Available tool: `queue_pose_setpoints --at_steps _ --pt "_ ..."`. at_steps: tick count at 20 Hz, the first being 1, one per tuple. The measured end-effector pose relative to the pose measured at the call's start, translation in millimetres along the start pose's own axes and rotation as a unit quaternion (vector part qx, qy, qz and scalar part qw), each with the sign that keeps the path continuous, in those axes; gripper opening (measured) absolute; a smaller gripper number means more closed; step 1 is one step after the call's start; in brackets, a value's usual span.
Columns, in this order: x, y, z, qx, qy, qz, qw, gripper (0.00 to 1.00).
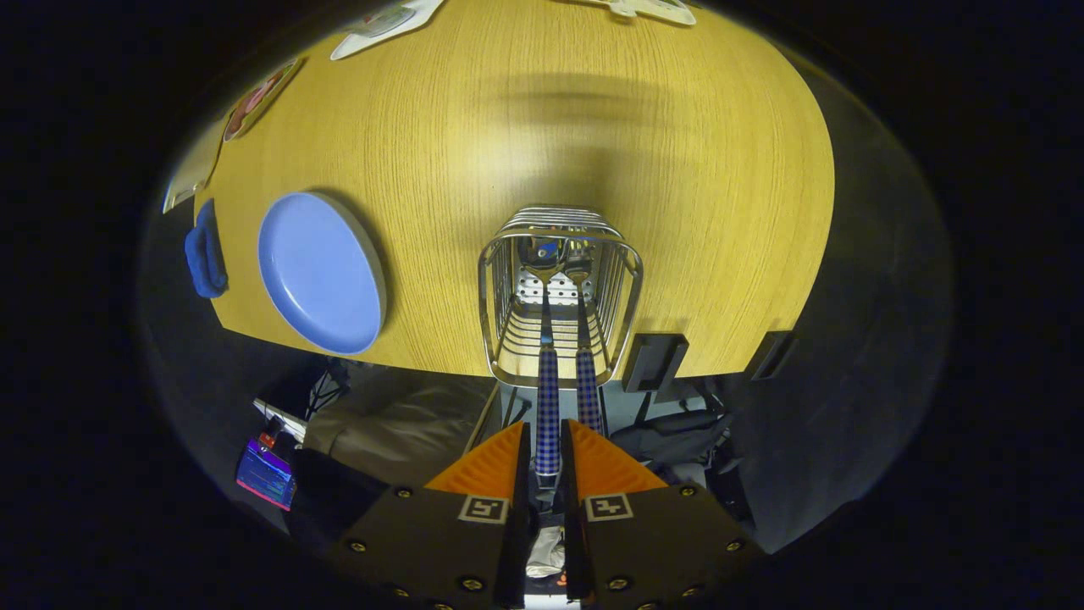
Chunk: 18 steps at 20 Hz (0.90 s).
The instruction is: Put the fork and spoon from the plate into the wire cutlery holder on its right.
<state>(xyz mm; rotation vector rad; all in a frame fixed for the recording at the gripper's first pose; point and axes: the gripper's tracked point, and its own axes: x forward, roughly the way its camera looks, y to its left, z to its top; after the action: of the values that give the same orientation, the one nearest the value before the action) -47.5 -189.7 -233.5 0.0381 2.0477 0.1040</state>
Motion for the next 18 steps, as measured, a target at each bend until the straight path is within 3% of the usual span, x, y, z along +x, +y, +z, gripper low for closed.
queue_pose_setpoints --at_steps 5,7,9,11,15,18 --pt "-40 10 -3 -0.007 -0.143 -0.015 0.990 0.19" --pt "-63 28 -8 -0.014 -0.214 -0.014 0.977 0.19" --pt "-83 53 -5 -0.030 -0.304 -0.011 0.952 0.19" --pt "-109 78 2 -0.041 -0.405 -0.018 0.913 0.19" --pt "-158 135 -4 -0.049 -0.570 -0.008 0.820 0.19" --pt "-195 151 -10 -0.031 -0.682 -0.014 0.730 0.19"
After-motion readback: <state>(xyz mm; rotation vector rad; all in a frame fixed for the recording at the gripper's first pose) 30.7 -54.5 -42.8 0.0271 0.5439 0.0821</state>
